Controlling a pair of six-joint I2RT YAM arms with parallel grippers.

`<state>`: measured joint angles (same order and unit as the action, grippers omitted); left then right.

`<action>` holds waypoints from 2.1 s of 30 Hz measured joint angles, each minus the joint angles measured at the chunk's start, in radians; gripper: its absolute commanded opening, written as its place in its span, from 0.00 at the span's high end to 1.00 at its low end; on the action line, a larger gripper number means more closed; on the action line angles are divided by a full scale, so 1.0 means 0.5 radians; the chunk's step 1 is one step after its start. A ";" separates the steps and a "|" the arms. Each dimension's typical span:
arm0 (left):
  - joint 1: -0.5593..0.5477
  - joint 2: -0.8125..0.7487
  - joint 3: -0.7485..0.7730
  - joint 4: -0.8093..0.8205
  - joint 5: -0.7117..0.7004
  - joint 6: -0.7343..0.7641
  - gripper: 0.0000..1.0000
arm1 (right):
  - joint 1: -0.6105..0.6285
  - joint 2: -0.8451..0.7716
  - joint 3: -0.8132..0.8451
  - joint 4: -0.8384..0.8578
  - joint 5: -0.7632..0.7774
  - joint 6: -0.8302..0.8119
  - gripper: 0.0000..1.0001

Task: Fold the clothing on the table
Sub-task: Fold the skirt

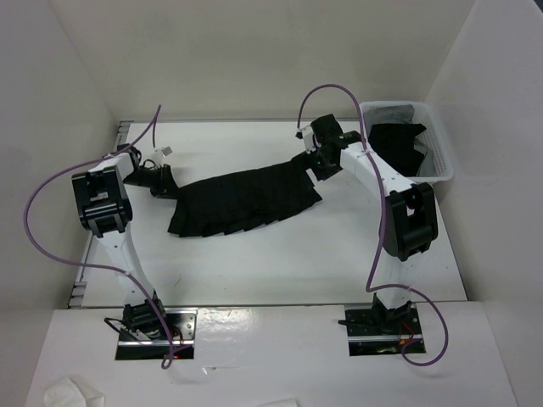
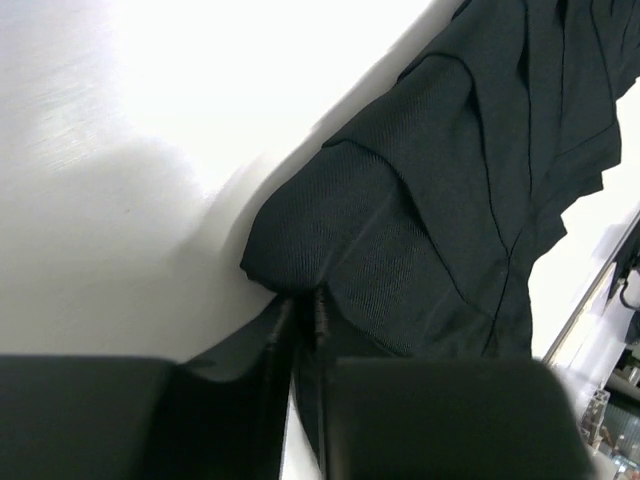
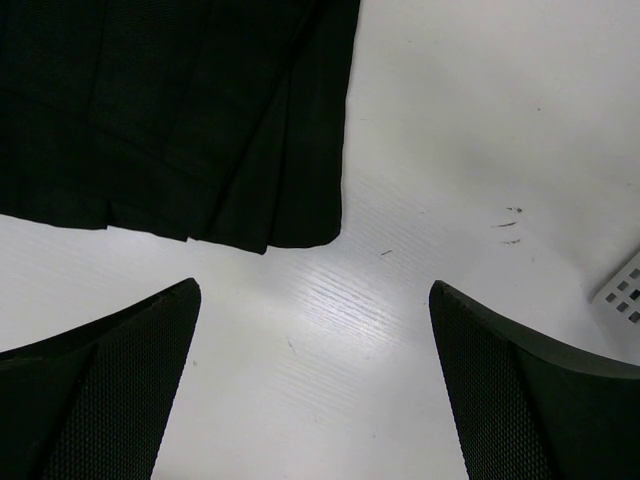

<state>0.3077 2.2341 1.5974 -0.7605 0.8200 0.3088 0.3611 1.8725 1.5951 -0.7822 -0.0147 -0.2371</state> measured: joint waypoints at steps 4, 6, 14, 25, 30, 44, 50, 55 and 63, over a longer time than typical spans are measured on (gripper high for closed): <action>-0.031 0.007 0.000 -0.005 -0.012 -0.006 1.00 | 0.000 0.000 0.000 0.001 0.001 0.000 0.01; -0.049 0.007 0.000 -0.005 -0.014 -0.011 1.00 | 0.000 0.000 0.000 0.003 0.008 0.001 0.01; -0.091 0.007 -0.001 -0.005 -0.023 -0.044 1.00 | -0.139 0.016 0.002 0.065 -0.045 0.069 0.01; -0.095 -0.013 -0.022 0.010 -0.038 -0.048 1.00 | -0.443 0.584 0.166 0.201 -0.578 0.159 0.01; -0.100 -0.024 -0.027 0.010 -0.059 -0.048 1.00 | -0.430 0.597 0.256 0.220 -0.726 0.159 0.01; -0.101 -0.024 -0.027 0.008 -0.061 -0.049 1.00 | -0.427 0.714 0.323 0.226 -0.916 0.144 0.01; -0.101 -0.024 -0.027 0.002 -0.061 -0.049 1.00 | -0.401 0.796 0.444 0.224 -0.967 0.122 0.03; -0.101 -0.024 -0.027 -0.002 -0.061 -0.049 1.00 | -0.326 0.823 0.478 0.224 -1.002 0.113 0.05; -0.101 -0.024 -0.027 -0.002 -0.061 -0.048 1.00 | -0.257 0.832 0.479 0.220 -1.038 0.104 0.14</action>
<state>0.2569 2.2219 1.5837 -0.7616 0.7895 0.2848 0.2325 2.2887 1.8347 -0.6724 -0.5339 -0.1852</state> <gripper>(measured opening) 0.010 0.886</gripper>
